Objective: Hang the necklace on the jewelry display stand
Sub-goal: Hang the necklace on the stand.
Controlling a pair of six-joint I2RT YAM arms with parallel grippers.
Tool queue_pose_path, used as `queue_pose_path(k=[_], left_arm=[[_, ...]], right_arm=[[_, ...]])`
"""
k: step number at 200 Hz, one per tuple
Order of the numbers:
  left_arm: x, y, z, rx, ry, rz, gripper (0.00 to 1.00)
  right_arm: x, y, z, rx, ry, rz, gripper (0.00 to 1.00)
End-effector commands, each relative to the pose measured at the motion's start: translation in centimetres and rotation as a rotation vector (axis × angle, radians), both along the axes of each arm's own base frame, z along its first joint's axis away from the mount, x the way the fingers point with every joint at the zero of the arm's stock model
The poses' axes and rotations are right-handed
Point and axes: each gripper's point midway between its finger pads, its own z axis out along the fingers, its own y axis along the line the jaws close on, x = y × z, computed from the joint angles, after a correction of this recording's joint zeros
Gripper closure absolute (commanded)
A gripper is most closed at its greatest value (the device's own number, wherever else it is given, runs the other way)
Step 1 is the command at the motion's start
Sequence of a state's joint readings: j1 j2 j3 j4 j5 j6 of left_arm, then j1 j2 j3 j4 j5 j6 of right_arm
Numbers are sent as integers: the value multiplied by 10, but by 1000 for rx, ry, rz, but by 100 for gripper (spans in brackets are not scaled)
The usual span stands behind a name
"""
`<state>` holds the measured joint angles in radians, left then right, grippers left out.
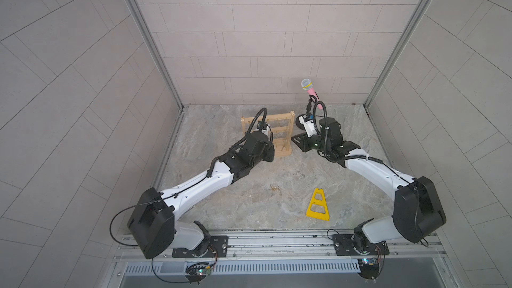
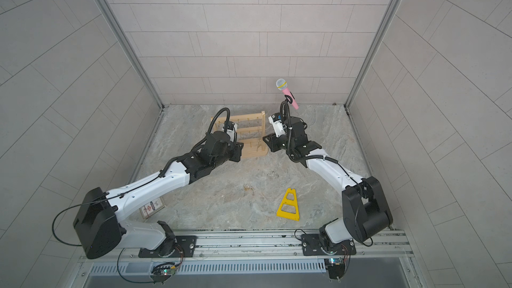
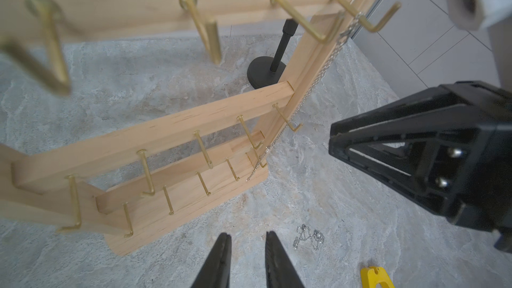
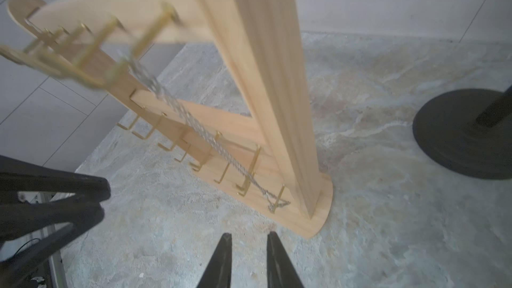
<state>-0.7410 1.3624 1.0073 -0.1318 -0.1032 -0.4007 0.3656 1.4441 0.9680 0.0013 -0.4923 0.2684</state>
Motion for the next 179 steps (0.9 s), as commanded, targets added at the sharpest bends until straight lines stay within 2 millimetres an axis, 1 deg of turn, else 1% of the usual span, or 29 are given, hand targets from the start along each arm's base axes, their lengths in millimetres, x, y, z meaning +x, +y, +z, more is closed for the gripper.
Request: queue_pose_path(k=[1, 17, 50, 81, 110, 179], left_arm=[[-6, 16, 2, -10, 35, 31, 73], [-6, 26, -2, -26, 74, 50, 73], [-8, 45, -4, -57, 112, 79, 73], [-9, 60, -4, -70, 127, 105, 73], [-11, 63, -4, -79, 131, 104, 73], [-9, 67, -9, -104, 145, 118, 73]], right_arm=[[-1, -2, -11, -13, -22, -9, 73], [1, 2, -15, 13, -41, -10, 72], [6, 10, -24, -5, -128, -31, 73], [17, 5, -28, 4, -211, -91, 75], [25, 5, -33, -31, -253, -104, 78], [32, 25, -38, -26, -287, -75, 80]])
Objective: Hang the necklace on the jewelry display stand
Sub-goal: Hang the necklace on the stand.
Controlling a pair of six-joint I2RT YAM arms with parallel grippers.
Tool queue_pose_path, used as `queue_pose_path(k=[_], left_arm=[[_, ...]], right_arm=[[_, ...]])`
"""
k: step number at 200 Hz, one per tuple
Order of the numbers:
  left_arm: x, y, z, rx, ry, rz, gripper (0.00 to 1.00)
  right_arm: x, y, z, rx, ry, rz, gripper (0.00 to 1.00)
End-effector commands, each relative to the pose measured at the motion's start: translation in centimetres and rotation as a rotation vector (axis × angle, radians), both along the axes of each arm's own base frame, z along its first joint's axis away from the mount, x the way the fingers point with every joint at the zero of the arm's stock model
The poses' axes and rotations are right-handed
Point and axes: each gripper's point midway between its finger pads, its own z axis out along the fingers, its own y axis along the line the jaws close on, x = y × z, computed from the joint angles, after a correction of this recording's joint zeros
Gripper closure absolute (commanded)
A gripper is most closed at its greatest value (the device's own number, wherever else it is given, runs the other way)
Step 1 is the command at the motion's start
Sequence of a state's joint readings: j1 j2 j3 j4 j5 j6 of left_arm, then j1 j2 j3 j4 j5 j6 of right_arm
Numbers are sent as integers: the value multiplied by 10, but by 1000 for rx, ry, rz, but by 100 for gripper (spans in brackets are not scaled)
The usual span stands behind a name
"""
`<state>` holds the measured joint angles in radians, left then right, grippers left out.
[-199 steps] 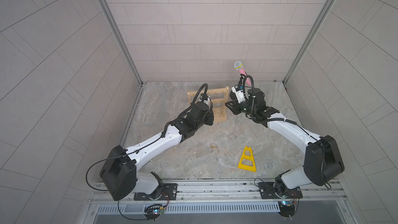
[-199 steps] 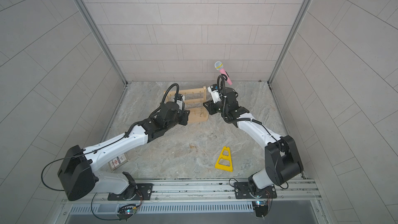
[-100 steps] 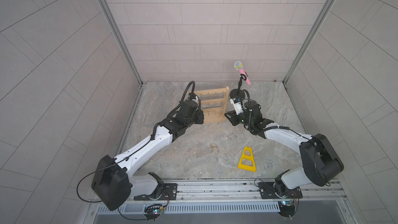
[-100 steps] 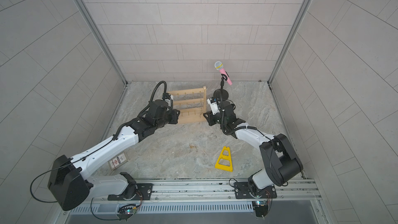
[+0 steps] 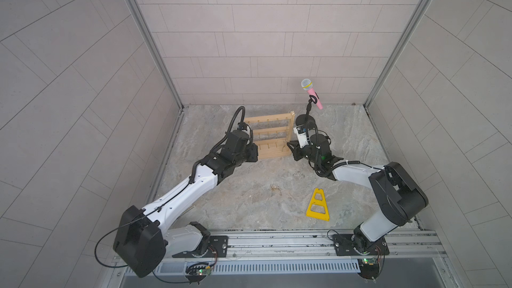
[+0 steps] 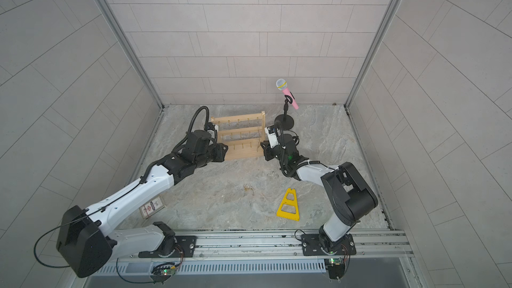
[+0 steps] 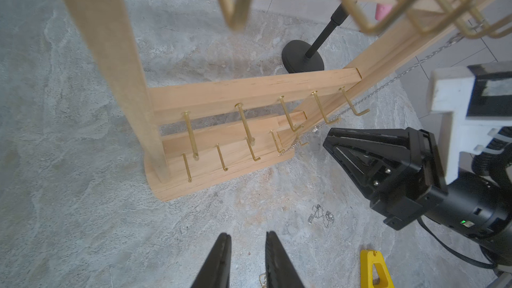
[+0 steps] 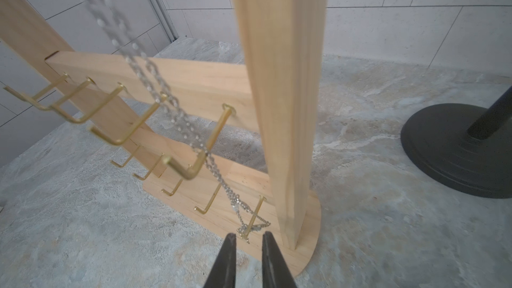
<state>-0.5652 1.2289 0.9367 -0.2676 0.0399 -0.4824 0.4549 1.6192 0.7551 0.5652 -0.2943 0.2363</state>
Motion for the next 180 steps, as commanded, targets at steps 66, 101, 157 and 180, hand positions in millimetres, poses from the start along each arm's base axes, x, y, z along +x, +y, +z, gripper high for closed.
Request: queue_pose_path(k=[66, 101, 157, 180], left_arm=[[-1, 5, 0, -29, 2, 20, 73], [0, 6, 0, -28, 3, 24, 73], [1, 6, -2, -31, 7, 26, 73], [1, 6, -2, -34, 8, 27, 73]], right_arm=[[19, 7, 12, -15, -71, -25, 82], [21, 6, 9, -32, -71, -31, 81], [24, 10, 10, -29, -75, -28, 78], [25, 12, 11, -32, -78, -32, 77]])
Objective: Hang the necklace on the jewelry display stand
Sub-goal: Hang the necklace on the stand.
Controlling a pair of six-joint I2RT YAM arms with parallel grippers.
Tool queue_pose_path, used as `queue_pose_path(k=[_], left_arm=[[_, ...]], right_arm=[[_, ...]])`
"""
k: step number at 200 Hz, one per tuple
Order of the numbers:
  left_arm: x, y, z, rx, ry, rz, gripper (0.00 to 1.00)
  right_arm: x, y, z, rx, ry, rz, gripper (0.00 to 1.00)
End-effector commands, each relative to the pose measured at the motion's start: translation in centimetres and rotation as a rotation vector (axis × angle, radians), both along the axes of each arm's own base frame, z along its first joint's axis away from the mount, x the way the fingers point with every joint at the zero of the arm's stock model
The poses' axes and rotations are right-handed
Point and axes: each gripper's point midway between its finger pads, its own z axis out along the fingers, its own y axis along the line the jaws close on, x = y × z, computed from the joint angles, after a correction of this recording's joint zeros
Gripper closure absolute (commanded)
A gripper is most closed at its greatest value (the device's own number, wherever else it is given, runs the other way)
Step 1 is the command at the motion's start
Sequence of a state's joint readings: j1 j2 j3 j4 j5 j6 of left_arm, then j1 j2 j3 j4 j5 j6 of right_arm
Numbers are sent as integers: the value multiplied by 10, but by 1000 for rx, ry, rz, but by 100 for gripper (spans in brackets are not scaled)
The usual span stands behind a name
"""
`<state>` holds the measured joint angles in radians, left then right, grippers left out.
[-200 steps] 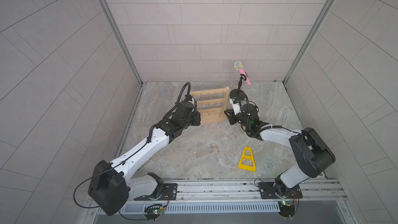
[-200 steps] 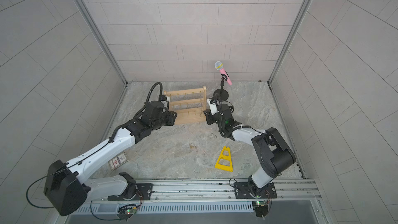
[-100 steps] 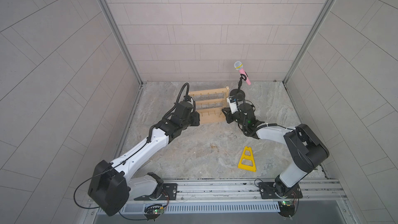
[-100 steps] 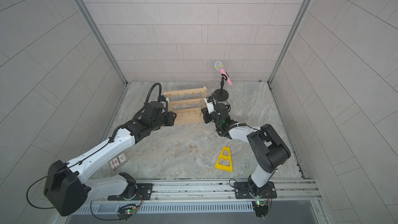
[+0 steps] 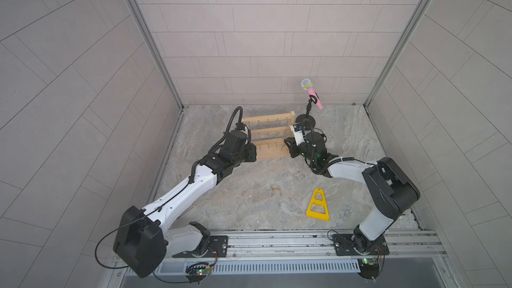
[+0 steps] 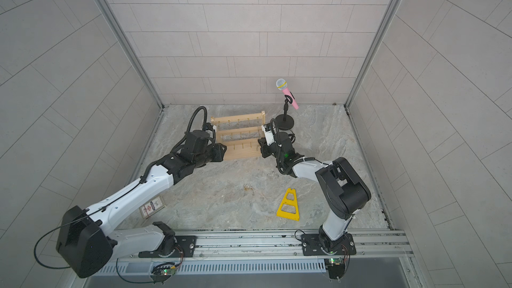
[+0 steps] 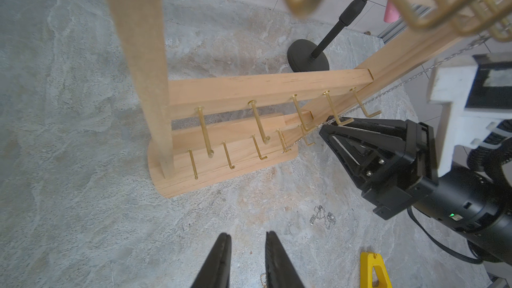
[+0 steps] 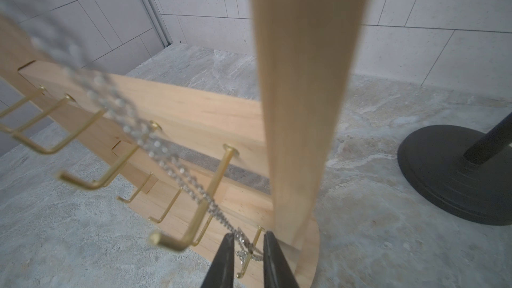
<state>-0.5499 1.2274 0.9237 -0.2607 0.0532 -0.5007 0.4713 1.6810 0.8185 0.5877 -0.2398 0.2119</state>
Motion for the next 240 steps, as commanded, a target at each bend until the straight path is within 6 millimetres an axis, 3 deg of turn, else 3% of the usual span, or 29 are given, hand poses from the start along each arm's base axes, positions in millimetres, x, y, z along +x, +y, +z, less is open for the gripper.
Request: queue_pose_path(k=[1, 94, 240], left_arm=[[0, 2, 1, -17, -7, 11, 73], [1, 5, -2, -16, -1, 21, 73], [3, 2, -2, -30, 3, 22, 74]], right_arm=[[7, 4, 7, -7, -34, -7, 77], [0, 3, 9, -27, -36, 7, 91], [-33, 7, 29, -39, -48, 74, 95]])
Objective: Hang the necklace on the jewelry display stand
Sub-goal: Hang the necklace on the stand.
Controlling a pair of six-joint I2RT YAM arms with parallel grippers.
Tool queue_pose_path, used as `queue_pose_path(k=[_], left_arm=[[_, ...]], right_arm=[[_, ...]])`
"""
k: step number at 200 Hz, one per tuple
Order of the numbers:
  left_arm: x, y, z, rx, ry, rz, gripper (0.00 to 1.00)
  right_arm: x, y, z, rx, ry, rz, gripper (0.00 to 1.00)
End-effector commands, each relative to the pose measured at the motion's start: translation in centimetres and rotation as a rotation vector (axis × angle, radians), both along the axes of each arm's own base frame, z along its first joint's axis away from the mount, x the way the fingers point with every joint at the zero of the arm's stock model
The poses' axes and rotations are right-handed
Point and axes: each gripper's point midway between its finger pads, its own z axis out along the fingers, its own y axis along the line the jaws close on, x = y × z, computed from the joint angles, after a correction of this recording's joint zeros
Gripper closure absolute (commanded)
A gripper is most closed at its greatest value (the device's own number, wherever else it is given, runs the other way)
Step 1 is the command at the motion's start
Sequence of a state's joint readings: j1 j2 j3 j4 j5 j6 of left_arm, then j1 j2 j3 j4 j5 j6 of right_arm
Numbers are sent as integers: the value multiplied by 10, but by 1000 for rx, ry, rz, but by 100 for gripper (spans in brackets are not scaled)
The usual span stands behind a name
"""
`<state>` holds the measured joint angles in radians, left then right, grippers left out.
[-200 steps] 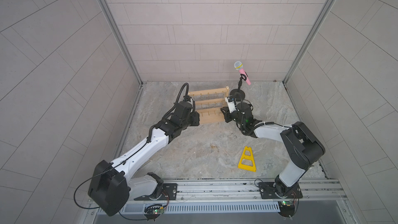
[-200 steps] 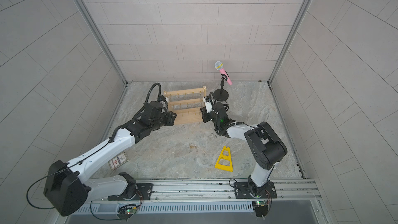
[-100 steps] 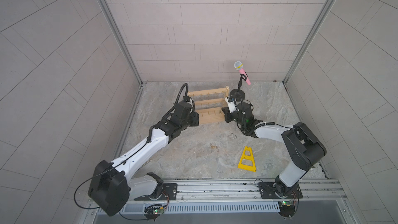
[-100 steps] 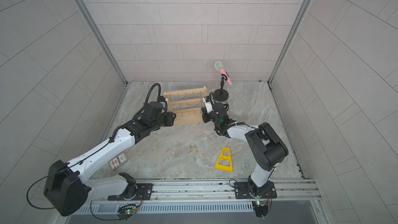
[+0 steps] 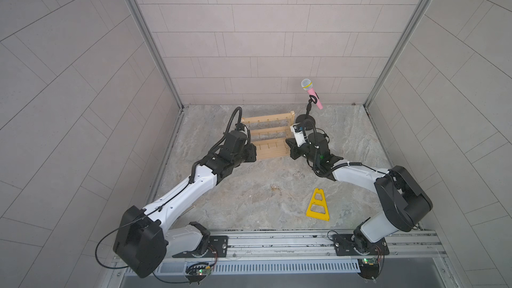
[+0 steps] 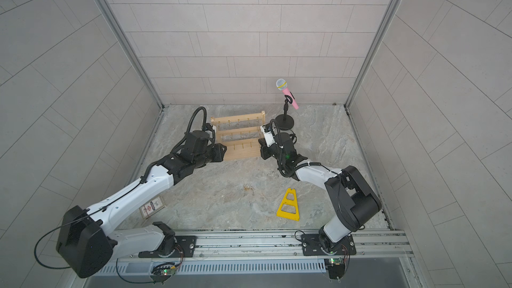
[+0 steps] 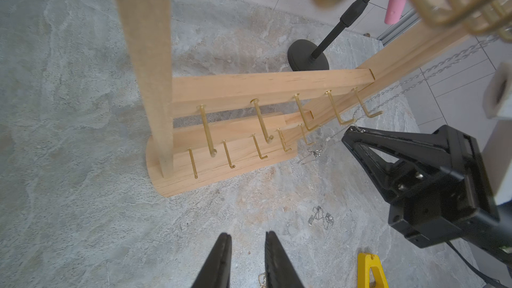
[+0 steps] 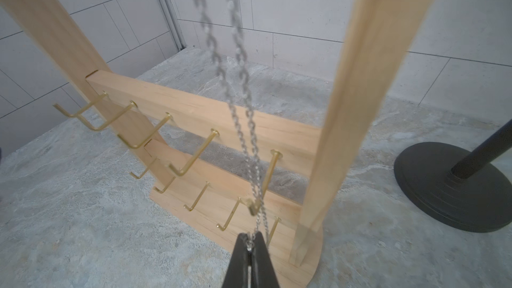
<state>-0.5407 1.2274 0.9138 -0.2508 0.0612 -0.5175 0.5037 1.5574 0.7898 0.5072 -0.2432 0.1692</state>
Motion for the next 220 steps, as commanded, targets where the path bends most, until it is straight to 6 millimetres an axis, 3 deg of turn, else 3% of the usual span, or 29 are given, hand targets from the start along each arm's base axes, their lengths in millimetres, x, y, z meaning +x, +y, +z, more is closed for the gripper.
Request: queue_pose_path(k=[1, 59, 144, 220], left_arm=[[2, 0, 0, -14, -6, 9, 74], [3, 0, -2, -11, -2, 10, 74], [3, 2, -3, -9, 2, 17, 74], [3, 3, -4, -7, 2, 18, 74]], right_arm=[[-9, 2, 3, -14, -12, 24, 95], [-8, 10, -4, -22, 10, 45, 94], [-5, 13, -16, -22, 37, 47, 81], [-6, 9, -13, -23, 33, 29, 77]])
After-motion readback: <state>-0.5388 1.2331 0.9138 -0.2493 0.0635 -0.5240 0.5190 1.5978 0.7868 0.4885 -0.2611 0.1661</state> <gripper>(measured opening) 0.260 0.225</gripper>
